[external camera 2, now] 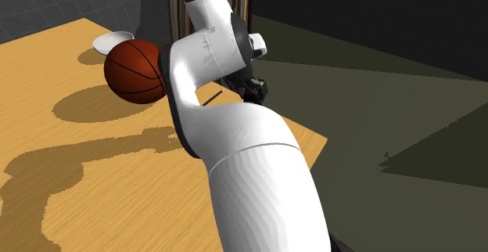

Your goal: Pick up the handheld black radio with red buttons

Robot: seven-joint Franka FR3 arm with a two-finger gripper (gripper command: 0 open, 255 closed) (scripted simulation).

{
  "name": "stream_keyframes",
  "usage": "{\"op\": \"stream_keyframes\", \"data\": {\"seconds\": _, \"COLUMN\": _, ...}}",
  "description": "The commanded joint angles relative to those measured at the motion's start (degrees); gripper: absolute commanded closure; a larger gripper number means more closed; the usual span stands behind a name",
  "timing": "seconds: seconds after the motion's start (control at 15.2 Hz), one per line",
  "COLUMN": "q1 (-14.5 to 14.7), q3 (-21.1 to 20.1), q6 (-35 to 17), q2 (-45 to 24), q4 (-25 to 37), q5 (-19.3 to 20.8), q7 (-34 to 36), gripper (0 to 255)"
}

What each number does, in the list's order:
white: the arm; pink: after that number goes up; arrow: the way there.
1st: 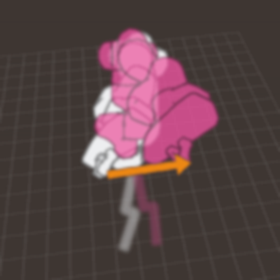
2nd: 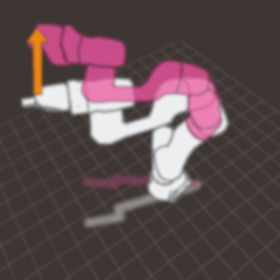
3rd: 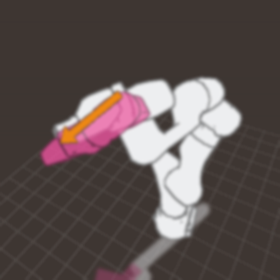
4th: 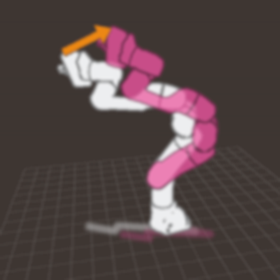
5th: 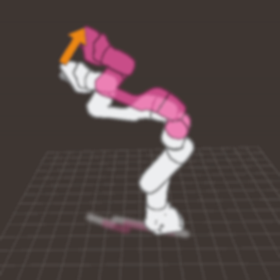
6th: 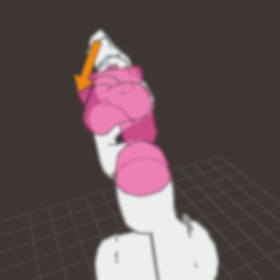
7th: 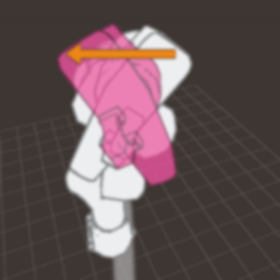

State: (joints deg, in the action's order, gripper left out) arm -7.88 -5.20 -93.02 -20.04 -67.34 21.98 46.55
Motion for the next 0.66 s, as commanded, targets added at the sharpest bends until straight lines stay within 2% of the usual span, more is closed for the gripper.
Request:
{"op": "stream_keyframes", "data": {"seconds": 0.0, "q1": 0.2, "q3": 0.0, "q6": 1.8, "q2": -0.4, "q4": 2.2, "q5": 0.0, "q7": -0.5, "gripper": 255}}
{"op": "stream_keyframes", "data": {"seconds": 0.46, "q1": 1.2, "q3": 0.2, "q6": 9.2, "q2": -4.5, "q4": 14.1, "q5": 0.5, "q7": -2.9, "gripper": 255}}
{"op": "stream_keyframes", "data": {"seconds": 0.59, "q1": 1.2, "q3": 0.2, "q6": 9.3, "q2": -4.6, "q4": 14.4, "q5": 0.5, "q7": -2.9, "gripper": 255}}
